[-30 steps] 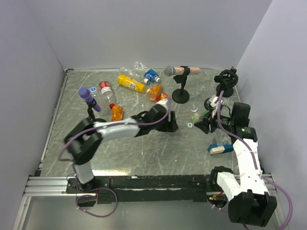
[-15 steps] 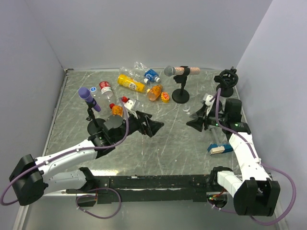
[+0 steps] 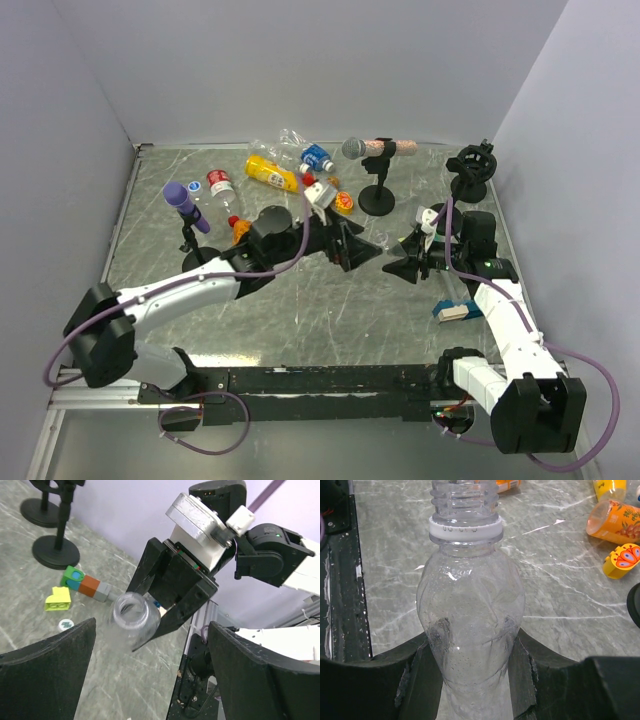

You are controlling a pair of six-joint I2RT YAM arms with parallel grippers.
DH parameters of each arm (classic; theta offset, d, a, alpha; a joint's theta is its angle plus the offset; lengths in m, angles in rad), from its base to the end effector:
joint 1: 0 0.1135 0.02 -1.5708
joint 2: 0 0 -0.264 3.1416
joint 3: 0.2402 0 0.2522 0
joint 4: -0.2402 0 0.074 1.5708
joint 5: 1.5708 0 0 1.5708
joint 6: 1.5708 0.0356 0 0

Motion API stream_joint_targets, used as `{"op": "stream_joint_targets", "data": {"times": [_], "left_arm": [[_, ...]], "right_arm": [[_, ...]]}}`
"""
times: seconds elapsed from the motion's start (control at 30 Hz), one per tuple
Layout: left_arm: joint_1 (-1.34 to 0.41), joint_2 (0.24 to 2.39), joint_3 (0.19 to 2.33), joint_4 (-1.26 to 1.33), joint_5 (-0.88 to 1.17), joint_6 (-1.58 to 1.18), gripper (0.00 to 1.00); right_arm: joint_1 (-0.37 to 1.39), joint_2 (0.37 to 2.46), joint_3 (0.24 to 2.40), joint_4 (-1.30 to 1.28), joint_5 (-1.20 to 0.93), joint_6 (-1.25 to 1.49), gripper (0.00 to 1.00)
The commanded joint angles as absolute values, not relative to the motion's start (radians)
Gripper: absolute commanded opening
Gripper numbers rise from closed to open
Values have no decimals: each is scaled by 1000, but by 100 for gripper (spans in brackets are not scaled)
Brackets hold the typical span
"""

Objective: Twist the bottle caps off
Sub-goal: Pass from the right arm to the left

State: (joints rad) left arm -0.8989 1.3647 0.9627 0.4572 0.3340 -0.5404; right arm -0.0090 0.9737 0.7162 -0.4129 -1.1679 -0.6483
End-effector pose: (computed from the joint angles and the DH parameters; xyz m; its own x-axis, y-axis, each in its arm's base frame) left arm 0.1915 -0.2596 0.3372 -0.4558 -0.2078 -0.8655 0.8264 0.2624 -0.4982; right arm 0.1929 0.0310 0.2728 -0.0621 -0.2362 -0.9697 -0.9469 0.3211 -0.0176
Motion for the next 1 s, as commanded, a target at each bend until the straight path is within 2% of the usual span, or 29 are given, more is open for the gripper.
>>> {"op": "stream_joint_targets", "data": {"times": [0.0, 0.33, 0.63, 0.73, 0.83, 0.9, 0.93, 0.97], "left_arm": [[-933, 1439, 1092, 394, 324, -522, 93], [-954, 1549, 1216, 261, 250, -495, 72], [-956, 1566, 1244, 242, 250, -505, 21], [-957, 1565, 1249, 230, 252, -497, 1], [-963, 1554, 1258, 203, 210, -463, 1], [-976, 1551, 1275, 158, 140, -410, 1], [-980, 1551, 1287, 138, 118, -385, 1], [-982, 1554, 1298, 117, 100, -361, 1]], "right_arm": [[-6, 966, 723, -410, -1226, -695, 21], [-6, 976, 727, -429, -1247, -712, 21], [-6, 983, 729, -431, -1236, -715, 23], [-6, 985, 729, -419, -1224, -693, 27], [-6, 988, 727, -399, -1201, -661, 46], [-6, 991, 733, -408, -1197, -657, 74], [-6, 991, 741, -419, -1193, -658, 99], [-6, 996, 749, -428, -1192, -658, 99]]}}
